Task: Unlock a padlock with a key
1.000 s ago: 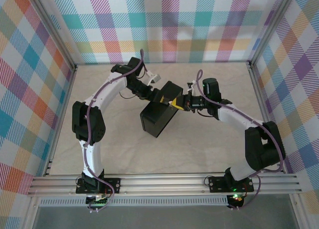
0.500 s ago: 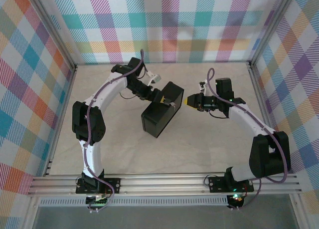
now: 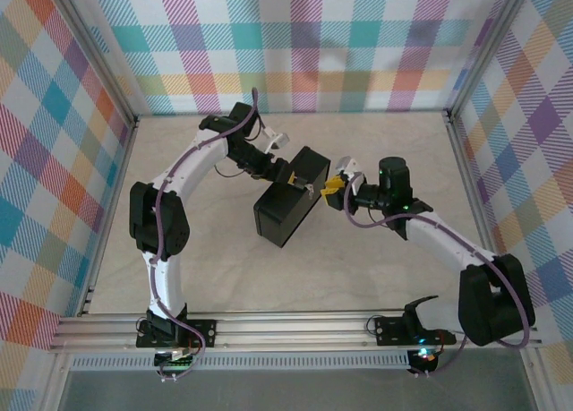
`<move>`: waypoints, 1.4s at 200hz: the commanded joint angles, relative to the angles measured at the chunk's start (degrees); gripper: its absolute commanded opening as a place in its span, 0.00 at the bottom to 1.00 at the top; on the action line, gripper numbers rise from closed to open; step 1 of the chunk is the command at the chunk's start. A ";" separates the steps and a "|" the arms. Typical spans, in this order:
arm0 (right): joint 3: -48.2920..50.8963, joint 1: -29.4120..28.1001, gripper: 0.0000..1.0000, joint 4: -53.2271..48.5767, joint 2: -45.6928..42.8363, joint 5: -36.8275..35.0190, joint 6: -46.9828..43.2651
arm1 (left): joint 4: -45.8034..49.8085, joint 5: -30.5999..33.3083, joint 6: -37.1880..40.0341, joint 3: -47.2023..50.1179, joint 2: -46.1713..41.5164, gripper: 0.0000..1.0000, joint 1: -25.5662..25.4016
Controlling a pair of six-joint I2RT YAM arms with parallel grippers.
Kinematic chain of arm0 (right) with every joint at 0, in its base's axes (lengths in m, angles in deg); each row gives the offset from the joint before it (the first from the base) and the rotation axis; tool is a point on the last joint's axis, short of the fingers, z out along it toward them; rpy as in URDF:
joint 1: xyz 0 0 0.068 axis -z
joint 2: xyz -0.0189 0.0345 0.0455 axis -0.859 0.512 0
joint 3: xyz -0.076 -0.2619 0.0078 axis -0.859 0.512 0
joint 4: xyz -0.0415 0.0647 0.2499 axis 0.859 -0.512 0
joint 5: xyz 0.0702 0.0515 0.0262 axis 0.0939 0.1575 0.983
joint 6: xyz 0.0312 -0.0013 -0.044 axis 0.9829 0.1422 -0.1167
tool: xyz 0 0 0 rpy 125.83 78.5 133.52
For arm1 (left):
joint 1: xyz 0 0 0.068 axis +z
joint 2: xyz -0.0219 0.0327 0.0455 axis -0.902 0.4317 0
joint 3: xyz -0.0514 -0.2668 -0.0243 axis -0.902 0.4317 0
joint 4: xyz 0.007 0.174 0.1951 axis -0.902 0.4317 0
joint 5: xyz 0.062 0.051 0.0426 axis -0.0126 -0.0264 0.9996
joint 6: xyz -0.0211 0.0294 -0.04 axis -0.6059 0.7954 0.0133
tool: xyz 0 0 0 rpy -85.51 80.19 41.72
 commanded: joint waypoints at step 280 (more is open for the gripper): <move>-2.47 -8.35 0.18 6.44 3.59 -10.97 -22.28 | 3.23 -2.26 1.65 -2.26 0.91 0.67 0.53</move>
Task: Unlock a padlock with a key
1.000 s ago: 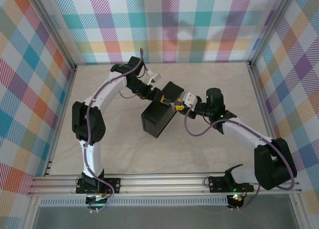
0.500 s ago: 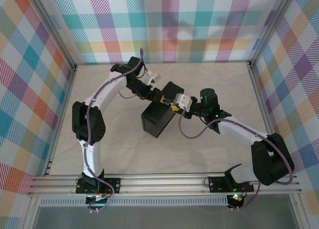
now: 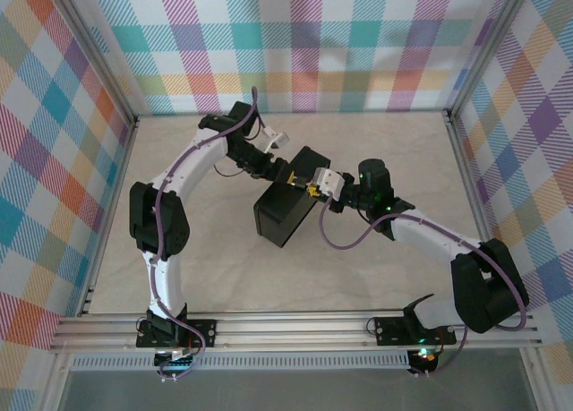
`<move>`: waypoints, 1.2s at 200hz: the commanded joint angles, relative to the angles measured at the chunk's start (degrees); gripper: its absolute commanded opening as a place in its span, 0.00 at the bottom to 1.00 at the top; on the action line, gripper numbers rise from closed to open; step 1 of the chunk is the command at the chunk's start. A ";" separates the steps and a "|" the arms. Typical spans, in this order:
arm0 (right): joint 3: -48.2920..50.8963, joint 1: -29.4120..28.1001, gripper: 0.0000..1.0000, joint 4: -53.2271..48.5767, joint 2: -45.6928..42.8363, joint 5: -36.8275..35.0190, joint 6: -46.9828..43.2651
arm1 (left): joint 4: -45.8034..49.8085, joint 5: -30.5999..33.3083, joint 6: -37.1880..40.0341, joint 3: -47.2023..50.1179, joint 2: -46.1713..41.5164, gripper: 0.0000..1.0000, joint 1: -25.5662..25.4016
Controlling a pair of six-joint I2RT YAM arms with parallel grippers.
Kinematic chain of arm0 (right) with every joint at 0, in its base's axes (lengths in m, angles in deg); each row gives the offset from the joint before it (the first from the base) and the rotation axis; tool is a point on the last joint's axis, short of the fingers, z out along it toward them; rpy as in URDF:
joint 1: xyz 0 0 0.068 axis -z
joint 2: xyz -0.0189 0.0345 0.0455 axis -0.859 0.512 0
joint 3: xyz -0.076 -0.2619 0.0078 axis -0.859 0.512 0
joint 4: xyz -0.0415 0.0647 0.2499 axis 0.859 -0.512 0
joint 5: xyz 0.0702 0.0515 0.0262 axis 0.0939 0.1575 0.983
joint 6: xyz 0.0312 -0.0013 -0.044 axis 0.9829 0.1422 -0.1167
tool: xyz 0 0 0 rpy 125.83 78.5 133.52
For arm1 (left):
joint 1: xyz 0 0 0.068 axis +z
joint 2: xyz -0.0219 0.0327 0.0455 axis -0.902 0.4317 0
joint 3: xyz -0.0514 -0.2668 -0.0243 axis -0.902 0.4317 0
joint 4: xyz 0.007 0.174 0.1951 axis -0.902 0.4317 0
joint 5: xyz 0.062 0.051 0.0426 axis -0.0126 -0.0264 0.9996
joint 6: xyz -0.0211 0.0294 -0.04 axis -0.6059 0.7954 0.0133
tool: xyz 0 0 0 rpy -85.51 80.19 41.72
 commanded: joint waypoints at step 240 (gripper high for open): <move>-10.57 -1.52 0.00 -14.44 3.78 13.30 42.72 | -0.52 -4.60 1.64 3.16 -0.18 0.66 -1.01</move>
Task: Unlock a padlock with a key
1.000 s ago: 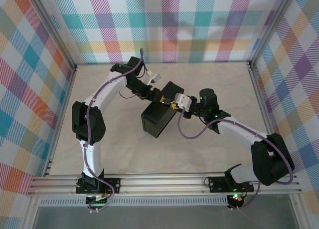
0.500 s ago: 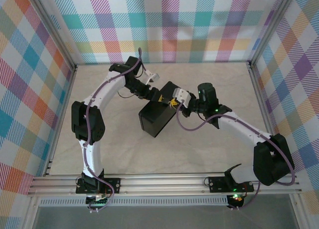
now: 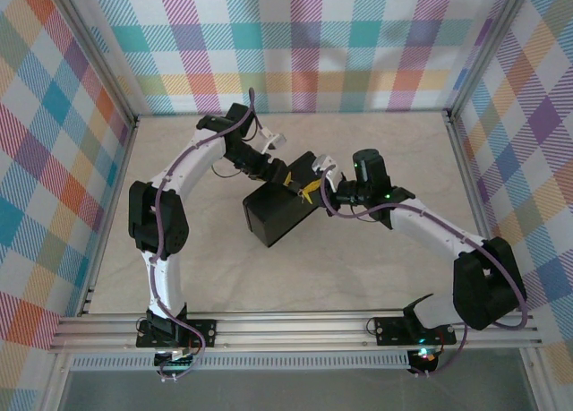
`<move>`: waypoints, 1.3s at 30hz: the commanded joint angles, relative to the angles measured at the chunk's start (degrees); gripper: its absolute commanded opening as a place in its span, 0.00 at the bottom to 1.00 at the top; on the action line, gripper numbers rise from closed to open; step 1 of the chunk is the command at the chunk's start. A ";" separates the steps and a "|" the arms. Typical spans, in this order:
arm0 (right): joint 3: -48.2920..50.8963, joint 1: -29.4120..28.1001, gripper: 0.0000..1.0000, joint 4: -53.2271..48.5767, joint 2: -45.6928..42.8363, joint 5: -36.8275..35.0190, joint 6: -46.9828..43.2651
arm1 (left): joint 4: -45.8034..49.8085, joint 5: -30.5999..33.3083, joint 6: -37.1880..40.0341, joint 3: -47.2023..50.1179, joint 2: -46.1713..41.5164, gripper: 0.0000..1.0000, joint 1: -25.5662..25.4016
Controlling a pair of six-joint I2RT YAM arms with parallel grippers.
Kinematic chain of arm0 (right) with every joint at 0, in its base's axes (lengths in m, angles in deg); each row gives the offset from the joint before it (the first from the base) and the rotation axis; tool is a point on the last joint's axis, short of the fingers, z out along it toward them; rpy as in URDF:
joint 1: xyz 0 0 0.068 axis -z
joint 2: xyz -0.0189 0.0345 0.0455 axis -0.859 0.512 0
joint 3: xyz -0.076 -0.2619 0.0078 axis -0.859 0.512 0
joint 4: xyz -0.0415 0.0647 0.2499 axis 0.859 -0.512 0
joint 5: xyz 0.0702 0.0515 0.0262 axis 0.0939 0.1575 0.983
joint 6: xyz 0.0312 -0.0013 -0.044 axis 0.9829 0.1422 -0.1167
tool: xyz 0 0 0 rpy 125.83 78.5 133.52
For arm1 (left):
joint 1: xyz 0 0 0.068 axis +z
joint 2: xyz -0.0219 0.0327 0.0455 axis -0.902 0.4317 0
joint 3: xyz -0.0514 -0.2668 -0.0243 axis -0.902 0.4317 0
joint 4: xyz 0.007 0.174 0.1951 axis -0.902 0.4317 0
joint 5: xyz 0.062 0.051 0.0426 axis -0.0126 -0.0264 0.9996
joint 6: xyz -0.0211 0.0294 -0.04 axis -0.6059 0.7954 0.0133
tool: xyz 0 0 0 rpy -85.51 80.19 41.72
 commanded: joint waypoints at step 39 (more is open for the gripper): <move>1.31 -2.27 0.33 -6.54 -9.82 -9.97 -5.11 | -4.46 -2.81 -2.71 2.84 -6.51 0.68 -0.21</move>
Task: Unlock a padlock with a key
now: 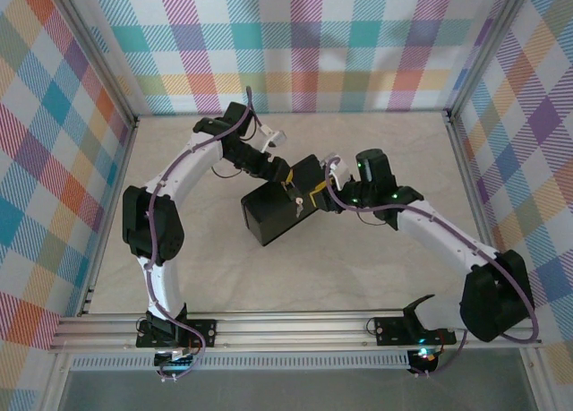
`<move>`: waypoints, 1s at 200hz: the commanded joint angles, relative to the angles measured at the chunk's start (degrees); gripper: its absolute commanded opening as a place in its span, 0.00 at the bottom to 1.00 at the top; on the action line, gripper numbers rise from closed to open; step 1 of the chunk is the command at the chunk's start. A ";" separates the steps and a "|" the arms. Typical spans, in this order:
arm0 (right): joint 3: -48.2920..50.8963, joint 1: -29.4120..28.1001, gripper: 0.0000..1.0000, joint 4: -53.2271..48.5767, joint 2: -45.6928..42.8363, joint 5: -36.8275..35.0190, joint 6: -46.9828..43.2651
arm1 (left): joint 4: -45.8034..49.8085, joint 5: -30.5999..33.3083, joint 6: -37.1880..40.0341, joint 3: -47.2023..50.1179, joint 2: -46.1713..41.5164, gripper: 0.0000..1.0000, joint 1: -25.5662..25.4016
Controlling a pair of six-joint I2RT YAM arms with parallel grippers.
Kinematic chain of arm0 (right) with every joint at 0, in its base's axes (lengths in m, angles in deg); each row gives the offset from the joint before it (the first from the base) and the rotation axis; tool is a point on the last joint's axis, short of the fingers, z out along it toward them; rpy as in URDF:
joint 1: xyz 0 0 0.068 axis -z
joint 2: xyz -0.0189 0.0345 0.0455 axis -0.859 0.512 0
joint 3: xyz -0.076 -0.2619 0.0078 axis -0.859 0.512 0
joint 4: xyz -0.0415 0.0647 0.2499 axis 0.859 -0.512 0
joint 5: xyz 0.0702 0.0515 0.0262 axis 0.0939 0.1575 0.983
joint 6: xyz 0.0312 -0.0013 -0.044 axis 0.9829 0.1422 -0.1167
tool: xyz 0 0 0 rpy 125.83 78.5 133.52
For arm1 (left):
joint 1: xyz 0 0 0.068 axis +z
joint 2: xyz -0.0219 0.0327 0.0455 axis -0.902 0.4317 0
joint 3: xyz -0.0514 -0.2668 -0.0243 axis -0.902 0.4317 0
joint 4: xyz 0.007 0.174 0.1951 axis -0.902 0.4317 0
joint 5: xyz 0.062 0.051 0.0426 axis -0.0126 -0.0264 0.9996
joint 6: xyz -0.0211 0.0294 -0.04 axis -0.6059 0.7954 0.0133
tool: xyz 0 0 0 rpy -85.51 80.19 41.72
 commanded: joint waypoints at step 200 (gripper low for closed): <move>10.03 -15.83 0.31 20.74 -1.14 -24.56 -34.34 | -2.66 -0.03 -5.47 0.26 -4.62 0.69 1.85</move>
